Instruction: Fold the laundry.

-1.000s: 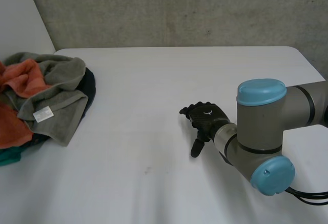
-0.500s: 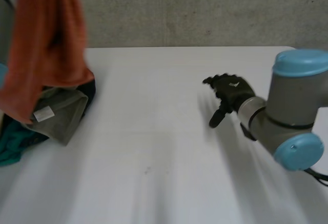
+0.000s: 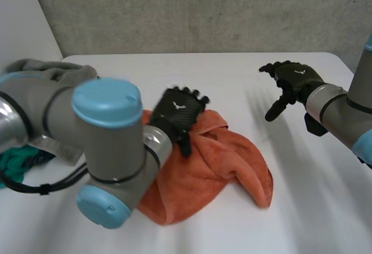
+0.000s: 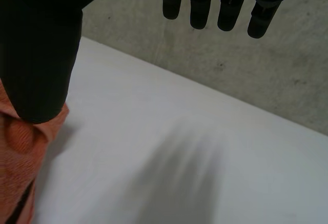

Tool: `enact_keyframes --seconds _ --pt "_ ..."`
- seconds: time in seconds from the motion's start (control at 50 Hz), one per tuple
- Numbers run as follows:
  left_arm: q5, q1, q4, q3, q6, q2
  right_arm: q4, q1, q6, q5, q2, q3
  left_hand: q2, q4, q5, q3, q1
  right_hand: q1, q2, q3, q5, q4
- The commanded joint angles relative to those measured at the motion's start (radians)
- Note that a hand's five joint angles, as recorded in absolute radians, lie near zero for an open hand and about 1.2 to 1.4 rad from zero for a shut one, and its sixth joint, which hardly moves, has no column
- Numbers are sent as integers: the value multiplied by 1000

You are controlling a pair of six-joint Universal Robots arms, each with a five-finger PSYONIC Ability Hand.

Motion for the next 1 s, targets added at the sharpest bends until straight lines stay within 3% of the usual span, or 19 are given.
enact_keyframes --seconds 0.02,0.14,0.22,0.3,0.42,0.64,0.82,0.88,0.9,0.92,0.96,1.0 --pt "-7 134 -89 -54 -74 222 114 -1 -45 -56 -1 -49 -32 -27 -48 -34 -13 -43 -32 -27 -45 -26" --pt "95 274 -149 -167 -272 359 313 2 -279 -175 -12 -72 -32 -27 -48 -34 -13 -43 -32 -27 -45 -26" --pt "201 327 -195 -221 -359 346 358 2 -437 -215 -7 -69 -32 -27 -48 -34 -13 -43 -32 -27 -45 -26" --pt "256 338 -214 -240 -390 278 350 9 -513 -214 5 -68 -32 -27 -48 -34 -13 -8 3 8 -10 9" --pt "230 320 -230 -217 -401 163 278 31 -490 -201 20 -45 -32 -27 -48 -34 -13 16 26 32 14 33" --pt "114 208 -212 -108 -421 -13 -30 97 -443 -264 112 -25 -32 -27 -48 -34 -13 101 112 117 99 118" --pt "19 159 -201 13 -401 -142 10 158 -409 -225 273 -186 -32 -27 -48 -34 -13 116 126 132 114 133" --pt "-3 147 -220 65 -383 -178 5 171 -403 -198 321 -239 241 245 224 239 259 394 404 410 392 411" --pt "-7 143 -221 78 -378 -187 1 172 -401 -195 330 -247 411 415 394 409 429 497 507 513 494 513" --pt "-15 142 -220 107 -369 -199 -16 177 -396 -194 347 -267 787 792 771 785 806 724 735 740 722 741" --pt "-21 139 -215 144 -355 -213 -42 180 -387 -200 359 -284 1133 1138 1117 1131 1152 984 994 1000 981 1000" --pt "-30 140 -210 206 -328 -228 -96 192 -370 -211 375 -304 1190 1195 1174 1188 1209 1179 1189 1195 1177 1196"
